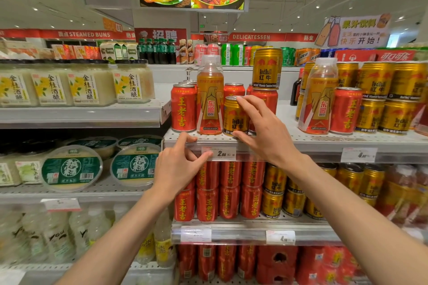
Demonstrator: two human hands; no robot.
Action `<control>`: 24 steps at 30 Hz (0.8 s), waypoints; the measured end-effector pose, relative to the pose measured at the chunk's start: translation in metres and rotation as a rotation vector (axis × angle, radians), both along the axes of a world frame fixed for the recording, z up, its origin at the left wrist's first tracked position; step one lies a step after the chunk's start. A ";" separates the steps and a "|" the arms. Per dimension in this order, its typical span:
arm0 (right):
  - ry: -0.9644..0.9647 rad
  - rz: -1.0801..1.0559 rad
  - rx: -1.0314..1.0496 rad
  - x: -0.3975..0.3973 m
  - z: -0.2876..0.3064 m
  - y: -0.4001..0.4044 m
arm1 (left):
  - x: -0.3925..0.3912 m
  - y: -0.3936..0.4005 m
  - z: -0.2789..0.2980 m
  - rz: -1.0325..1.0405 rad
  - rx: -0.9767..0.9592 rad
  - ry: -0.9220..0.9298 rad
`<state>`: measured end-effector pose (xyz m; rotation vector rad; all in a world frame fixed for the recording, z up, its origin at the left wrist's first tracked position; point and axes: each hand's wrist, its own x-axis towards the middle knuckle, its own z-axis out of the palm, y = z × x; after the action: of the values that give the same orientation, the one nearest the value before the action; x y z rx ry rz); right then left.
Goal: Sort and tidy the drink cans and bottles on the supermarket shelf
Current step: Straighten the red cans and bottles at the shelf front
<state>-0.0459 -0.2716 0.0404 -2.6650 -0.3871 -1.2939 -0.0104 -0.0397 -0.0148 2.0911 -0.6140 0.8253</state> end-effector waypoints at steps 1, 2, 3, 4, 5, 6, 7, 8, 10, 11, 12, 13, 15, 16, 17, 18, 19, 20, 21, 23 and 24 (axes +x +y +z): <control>-0.004 -0.001 -0.002 0.000 0.000 0.000 | -0.001 -0.001 0.000 0.010 0.000 -0.001; -0.007 -0.001 -0.002 -0.001 -0.001 0.001 | -0.002 -0.002 0.000 0.020 0.000 -0.001; -0.007 -0.001 -0.002 -0.001 -0.001 0.001 | -0.002 -0.003 0.000 0.029 0.000 0.000; -0.007 0.001 -0.003 -0.002 -0.001 0.001 | -0.003 -0.004 0.000 0.039 0.000 0.001; -0.007 0.007 -0.003 -0.003 -0.001 0.000 | -0.004 -0.005 -0.001 0.049 -0.002 0.002; -0.011 0.018 0.001 -0.005 -0.002 -0.001 | -0.004 -0.005 -0.001 0.056 -0.006 0.003; -0.030 0.030 0.012 -0.006 -0.002 -0.003 | -0.005 -0.006 -0.001 0.061 -0.008 0.006; -0.069 0.037 0.029 -0.008 -0.002 -0.005 | -0.006 -0.006 -0.001 0.064 -0.010 0.009; -0.185 0.018 0.098 -0.012 0.002 -0.013 | -0.007 -0.007 -0.001 0.072 -0.011 0.011; -0.240 -0.005 0.149 -0.012 0.005 -0.017 | -0.007 -0.007 -0.001 0.078 -0.012 0.011; -0.281 -0.029 0.210 -0.013 0.010 -0.021 | -0.008 -0.008 -0.001 0.082 -0.014 0.016; -0.306 -0.049 0.274 -0.013 0.015 -0.024 | -0.008 -0.009 0.000 0.085 -0.015 0.023; -0.299 -0.076 0.393 -0.009 0.027 -0.028 | -0.009 -0.010 0.000 0.090 -0.017 0.033; -0.265 -0.087 0.442 -0.006 0.032 -0.029 | -0.010 -0.010 0.001 0.090 -0.018 0.033; -0.213 -0.096 0.488 -0.003 0.037 -0.028 | -0.011 -0.011 0.001 0.091 -0.019 0.031; -0.150 -0.100 0.538 -0.001 0.041 -0.027 | -0.011 -0.011 0.001 0.093 -0.019 0.033; -0.091 -0.092 0.587 0.001 0.045 -0.026 | -0.012 -0.011 0.001 0.096 -0.022 0.037; -0.051 -0.075 0.627 0.003 0.048 -0.025 | -0.012 -0.011 0.002 0.099 -0.025 0.040; -0.032 -0.056 0.654 0.005 0.049 -0.024 | -0.012 -0.011 0.001 0.104 -0.028 0.041; -0.026 -0.023 0.687 0.006 0.052 -0.024 | -0.012 -0.012 0.001 0.113 -0.032 0.040; -0.018 -0.011 0.697 0.007 0.052 -0.024 | -0.012 -0.012 0.001 0.115 -0.035 0.039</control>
<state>-0.0393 -0.2957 0.0925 -2.0664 0.0770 -1.1742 -0.0228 -0.0514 -0.0143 2.1217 -0.4586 0.8512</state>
